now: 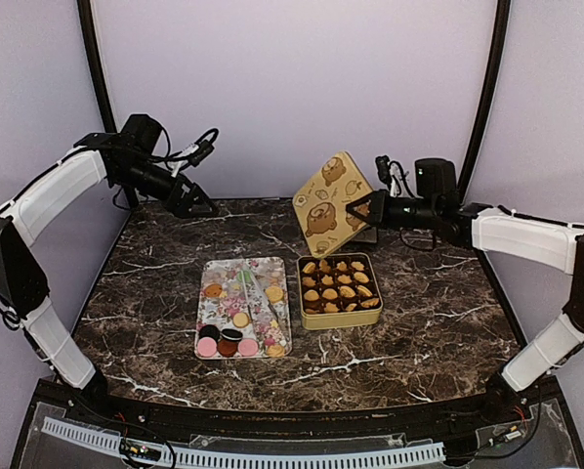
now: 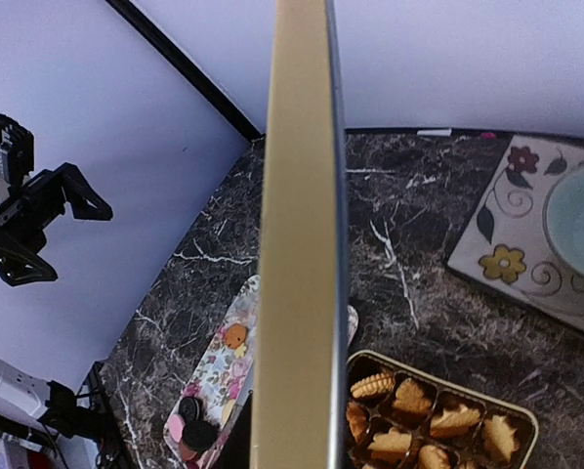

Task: Pack the cookies
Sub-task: Put down the box lid in the packing box.

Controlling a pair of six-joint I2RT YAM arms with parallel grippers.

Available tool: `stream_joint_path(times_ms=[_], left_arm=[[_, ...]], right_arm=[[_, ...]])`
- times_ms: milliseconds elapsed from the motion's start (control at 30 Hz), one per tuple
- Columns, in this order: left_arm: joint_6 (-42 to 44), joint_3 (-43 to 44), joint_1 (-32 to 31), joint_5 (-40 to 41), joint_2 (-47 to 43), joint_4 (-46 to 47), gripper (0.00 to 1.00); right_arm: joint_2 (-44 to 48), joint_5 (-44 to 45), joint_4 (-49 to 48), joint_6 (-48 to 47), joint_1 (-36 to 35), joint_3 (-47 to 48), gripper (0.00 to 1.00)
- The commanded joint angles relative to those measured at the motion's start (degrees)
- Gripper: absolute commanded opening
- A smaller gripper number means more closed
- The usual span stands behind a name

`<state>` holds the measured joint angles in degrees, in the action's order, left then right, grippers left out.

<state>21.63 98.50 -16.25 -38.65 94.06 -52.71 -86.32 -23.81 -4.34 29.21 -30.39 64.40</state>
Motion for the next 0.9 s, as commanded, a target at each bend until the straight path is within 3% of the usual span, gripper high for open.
stream_joint_path(times_ms=[0, 267, 500, 867], left_arm=[[1.1, -3.7, -3.5, -1.6, 1.0, 2.3, 0.99], [2.7, -6.4, -10.6, 2.1, 11.2, 7.4, 0.95], [2.6, -5.1, -15.9, 6.1, 19.0, 11.4, 0.90], [-4.0, -1.8, -20.8, 1.7, 24.8, 15.2, 0.90]], right_arm=[[4.2, -12.8, -11.7, 20.2, 1.8, -8.3, 0.02], [9.4, -12.8, -24.1, 31.6, 3.1, -23.7, 0.10], [10.6, -9.8, -32.5, 35.7, 3.1, -32.2, 0.11], [8.8, -4.0, -43.8, 38.6, 3.0, -41.4, 0.17]])
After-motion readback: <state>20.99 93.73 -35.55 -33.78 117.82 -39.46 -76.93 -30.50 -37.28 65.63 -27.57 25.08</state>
